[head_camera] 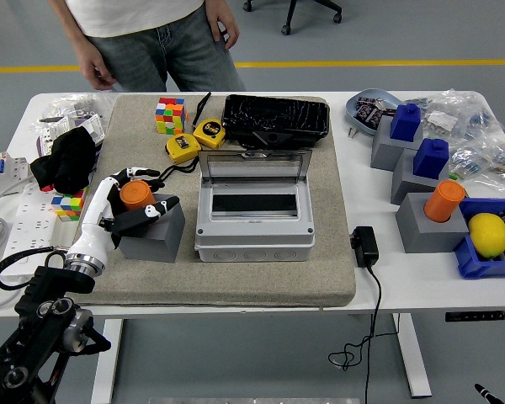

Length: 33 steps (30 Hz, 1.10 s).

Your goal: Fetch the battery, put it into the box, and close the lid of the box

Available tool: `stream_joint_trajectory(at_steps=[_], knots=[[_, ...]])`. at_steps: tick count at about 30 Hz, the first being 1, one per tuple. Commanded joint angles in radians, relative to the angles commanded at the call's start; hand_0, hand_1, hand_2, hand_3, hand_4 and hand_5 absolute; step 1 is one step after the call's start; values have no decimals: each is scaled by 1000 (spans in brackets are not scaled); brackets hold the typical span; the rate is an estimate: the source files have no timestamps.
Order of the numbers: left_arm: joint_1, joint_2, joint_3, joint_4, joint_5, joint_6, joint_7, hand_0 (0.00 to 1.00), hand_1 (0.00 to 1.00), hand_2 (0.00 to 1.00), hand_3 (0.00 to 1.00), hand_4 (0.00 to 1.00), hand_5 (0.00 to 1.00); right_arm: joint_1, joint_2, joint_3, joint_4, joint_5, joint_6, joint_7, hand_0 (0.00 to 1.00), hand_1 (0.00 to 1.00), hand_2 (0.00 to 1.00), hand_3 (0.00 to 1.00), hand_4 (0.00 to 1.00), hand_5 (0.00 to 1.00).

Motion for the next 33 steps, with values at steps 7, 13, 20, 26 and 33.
stream_joint_trajectory(at_steps=[7,13,20,26,33], knots=[[-7,2,22,-11,34,43,-4,500,486,369,402,998,2,1,2,3,1,-1,1,0,998,866,775,797,998,998],[-10,3,34,-8,46,60,-4,473,469,344,366,998,2,1,1,4,0,0,0,0,998,864,775,797,998,998],[-13,4,48,-3,51,86,-6,188,331,197,168,998,2,1,-1,6,-2,1,-1,0,998,864,775,796,998,998],[-13,5,54,1,51,107,-11,130,173,120,124,998,2,2,-1,6,-1,0,-1,0,998,863,775,796,998,998],[-15,7,63,16,9,142,-38,75,59,68,93,998,2,2,-1,4,0,0,-2,-2,998,863,775,795,998,998]])
